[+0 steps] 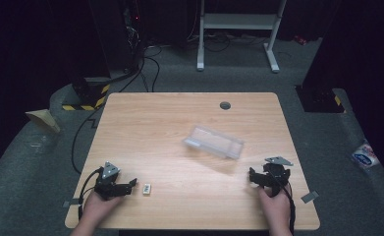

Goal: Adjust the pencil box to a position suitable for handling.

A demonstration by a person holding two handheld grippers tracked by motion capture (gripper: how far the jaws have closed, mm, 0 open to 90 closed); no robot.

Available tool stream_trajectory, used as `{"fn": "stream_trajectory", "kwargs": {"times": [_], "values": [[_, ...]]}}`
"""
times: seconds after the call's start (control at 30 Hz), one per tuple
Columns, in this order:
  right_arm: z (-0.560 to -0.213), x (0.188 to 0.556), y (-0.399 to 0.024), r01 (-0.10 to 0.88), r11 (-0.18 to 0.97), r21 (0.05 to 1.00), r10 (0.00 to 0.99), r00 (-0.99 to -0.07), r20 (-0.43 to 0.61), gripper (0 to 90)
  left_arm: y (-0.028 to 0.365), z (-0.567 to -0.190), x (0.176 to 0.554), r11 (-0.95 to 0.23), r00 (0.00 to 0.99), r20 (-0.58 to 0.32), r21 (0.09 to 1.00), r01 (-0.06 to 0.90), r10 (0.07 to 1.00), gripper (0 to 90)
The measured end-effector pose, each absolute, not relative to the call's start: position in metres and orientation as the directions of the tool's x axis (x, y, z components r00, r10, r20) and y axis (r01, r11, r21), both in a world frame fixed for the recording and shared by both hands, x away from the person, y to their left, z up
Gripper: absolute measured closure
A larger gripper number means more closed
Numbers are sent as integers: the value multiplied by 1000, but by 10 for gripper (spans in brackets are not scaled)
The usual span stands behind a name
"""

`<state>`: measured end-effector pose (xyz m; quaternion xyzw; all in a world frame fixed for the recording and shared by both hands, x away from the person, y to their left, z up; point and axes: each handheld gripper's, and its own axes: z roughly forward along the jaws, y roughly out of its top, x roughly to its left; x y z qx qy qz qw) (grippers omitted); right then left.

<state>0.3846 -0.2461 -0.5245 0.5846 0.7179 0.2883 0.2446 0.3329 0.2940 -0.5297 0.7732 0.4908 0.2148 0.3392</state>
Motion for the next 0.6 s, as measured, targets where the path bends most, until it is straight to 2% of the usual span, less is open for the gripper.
{"fn": "stream_trajectory", "kwargs": {"times": [0.6], "values": [[-524, 382, -249, 691, 179, 701, 972, -236, -16, 104, 293, -530, 332, -279, 409, 4, 738, 615, 912, 151]]}}
